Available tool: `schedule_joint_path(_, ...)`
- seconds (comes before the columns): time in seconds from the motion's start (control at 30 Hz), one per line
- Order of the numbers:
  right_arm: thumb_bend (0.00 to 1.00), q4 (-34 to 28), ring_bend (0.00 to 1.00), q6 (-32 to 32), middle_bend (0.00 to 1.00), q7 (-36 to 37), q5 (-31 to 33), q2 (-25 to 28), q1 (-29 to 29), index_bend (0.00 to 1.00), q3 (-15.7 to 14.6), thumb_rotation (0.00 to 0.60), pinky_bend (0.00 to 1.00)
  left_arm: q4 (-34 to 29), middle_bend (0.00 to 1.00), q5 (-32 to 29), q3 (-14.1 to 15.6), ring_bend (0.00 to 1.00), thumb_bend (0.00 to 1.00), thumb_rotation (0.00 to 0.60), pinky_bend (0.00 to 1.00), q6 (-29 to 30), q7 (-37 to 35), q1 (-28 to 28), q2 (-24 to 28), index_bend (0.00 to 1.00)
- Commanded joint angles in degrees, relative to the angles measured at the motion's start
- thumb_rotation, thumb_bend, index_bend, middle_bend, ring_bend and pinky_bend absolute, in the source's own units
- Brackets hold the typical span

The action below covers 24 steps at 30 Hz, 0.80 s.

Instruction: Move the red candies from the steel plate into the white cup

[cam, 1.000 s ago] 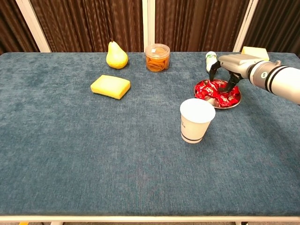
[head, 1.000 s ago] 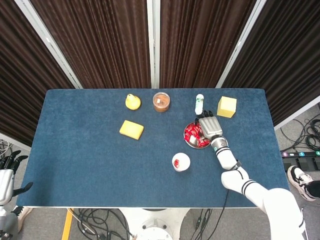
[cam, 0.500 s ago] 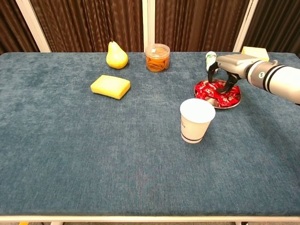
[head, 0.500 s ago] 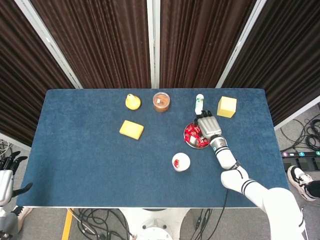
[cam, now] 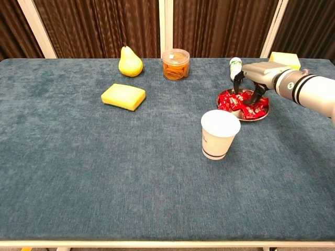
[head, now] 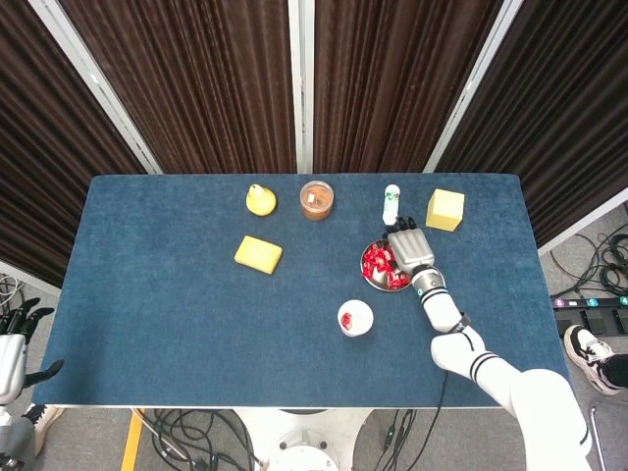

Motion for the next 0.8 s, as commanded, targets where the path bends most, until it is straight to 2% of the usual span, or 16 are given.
schedule_joint_path(0.03,0.3,0.14,0.0,0.07,0.22,0.05,-0.25,-0.16,0.06,0.41,-0.06,0.6,0.06,0.01,0.24,0.02,0.0,0.21,0.09,0.6,0.22,-0.03,0.0,-0.02,-0.02,0.31)
schedule_joint_path(0.47,0.31,3.05,0.0,0.26,0.23,-0.62,-1.16,-2.03,0.21,0.42,-0.39,0.6,0.06,0.56,0.24,-0.09,0.06,0.21,0.09,0.6,0.22,-0.09,-0.63,0.14,-0.21,0.31)
schedule_joint_path(0.63,0.38,4.2,0.0,0.62,0.25,0.1,-1.73,-2.62,0.22,0.5,-0.28,0.6,0.06,0.75,0.24,0.05,0.04,0.21,0.09,0.6,0.22,0.0,-0.9,0.17,-0.25,0.31)
schedule_joint_path(0.8,0.4,3.89,0.0,1.77,0.26,1.65,-3.1,-2.36,-0.05,0.56,-0.49,0.6,0.06,0.5,0.24,-0.01,-0.09,0.21,0.09,0.6,0.22,-0.1,-0.81,0.06,-0.15,0.31)
